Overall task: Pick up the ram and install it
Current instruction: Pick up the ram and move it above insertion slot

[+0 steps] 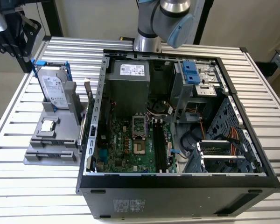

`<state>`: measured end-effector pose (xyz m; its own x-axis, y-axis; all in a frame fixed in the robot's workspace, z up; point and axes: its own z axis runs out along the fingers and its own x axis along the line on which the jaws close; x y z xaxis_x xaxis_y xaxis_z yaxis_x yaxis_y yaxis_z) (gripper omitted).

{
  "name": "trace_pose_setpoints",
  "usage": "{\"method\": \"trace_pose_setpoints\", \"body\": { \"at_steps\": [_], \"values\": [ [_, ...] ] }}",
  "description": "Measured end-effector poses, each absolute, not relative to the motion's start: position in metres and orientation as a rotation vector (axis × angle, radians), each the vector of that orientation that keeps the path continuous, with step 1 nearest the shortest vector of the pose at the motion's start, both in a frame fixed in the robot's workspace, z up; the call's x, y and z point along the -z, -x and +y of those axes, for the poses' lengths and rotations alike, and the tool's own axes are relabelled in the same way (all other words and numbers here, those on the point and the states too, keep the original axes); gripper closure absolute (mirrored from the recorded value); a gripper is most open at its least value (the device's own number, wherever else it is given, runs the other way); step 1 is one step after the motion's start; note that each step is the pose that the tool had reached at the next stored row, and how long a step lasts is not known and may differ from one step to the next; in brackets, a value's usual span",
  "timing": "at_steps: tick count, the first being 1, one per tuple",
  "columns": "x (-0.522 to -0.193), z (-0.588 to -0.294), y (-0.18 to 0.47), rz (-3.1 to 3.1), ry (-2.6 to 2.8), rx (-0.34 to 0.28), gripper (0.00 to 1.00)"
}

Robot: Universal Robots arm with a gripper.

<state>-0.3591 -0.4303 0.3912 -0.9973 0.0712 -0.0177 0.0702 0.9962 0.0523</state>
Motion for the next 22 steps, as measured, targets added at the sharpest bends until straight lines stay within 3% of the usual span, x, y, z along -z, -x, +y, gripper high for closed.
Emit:
{"method": "trace_pose_setpoints", "body": {
  "at_steps": [22],
  "values": [
    [-0.391, -0.450, 0.349, 3.120, -0.111, -0.084, 1.00]
  ]
}}
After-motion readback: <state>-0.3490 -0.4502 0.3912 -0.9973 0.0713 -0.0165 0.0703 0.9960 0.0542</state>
